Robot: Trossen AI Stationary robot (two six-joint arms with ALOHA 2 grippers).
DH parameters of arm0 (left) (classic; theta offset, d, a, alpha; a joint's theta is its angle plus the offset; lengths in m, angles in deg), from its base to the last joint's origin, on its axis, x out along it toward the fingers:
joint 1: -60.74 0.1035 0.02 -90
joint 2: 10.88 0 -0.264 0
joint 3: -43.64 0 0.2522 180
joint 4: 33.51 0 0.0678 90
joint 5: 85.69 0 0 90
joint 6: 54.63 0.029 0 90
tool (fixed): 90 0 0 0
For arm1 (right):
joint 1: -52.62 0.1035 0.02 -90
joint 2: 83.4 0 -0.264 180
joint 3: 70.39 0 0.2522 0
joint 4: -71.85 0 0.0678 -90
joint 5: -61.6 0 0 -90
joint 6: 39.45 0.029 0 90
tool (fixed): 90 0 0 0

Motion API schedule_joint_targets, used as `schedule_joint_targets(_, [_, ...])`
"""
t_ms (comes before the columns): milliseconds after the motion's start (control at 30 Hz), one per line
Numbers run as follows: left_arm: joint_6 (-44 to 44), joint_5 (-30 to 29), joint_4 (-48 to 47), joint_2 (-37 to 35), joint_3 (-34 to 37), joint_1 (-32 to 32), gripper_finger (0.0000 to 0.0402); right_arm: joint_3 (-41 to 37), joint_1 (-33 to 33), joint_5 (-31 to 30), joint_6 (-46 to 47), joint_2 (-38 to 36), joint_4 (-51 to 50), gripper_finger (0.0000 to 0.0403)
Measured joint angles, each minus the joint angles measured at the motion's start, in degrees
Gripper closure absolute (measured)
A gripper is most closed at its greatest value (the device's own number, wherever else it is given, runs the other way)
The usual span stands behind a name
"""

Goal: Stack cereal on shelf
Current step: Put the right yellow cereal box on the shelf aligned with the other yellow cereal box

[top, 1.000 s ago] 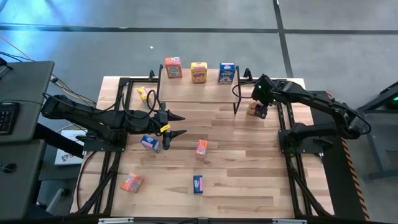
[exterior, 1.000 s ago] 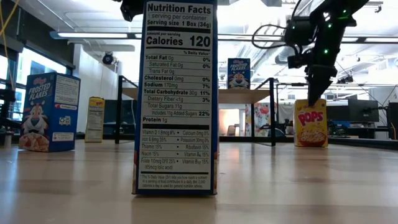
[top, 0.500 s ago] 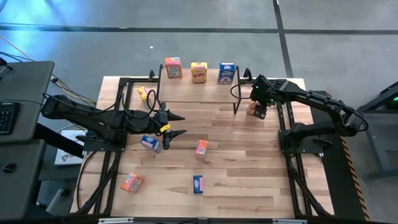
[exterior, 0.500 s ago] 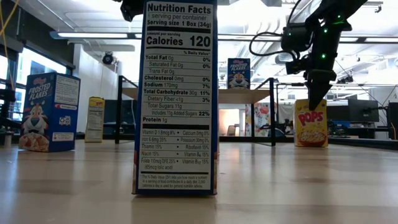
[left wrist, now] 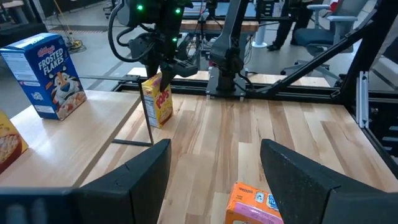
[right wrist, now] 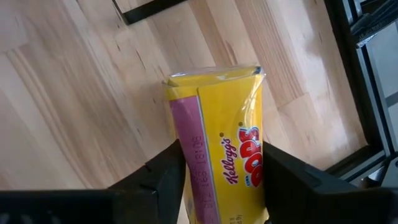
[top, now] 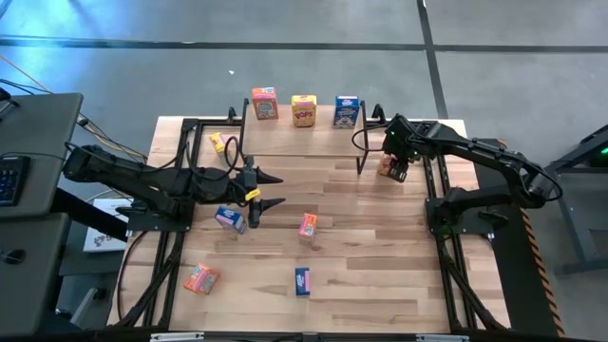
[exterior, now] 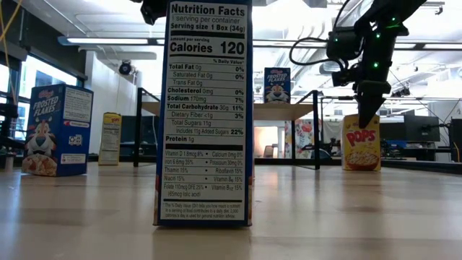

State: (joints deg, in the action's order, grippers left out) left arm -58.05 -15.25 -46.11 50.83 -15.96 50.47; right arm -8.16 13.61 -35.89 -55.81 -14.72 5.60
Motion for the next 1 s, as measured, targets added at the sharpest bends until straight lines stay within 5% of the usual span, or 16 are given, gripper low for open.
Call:
schedule_joint_targets(667, [0.7, 2.5, 2.1, 0.0, 0.0, 6.2, 0.0112, 2.9, 0.1, 4.8, 7.7, -0.4, -5.3, 0.0236])
schedule_joint_targets(1000, [0.7, 2.5, 2.1, 0.0, 0.0, 6.2, 0.0112, 9.5, 7.2, 5.0, 15.6, -1.0, -15.8, 0.0236])
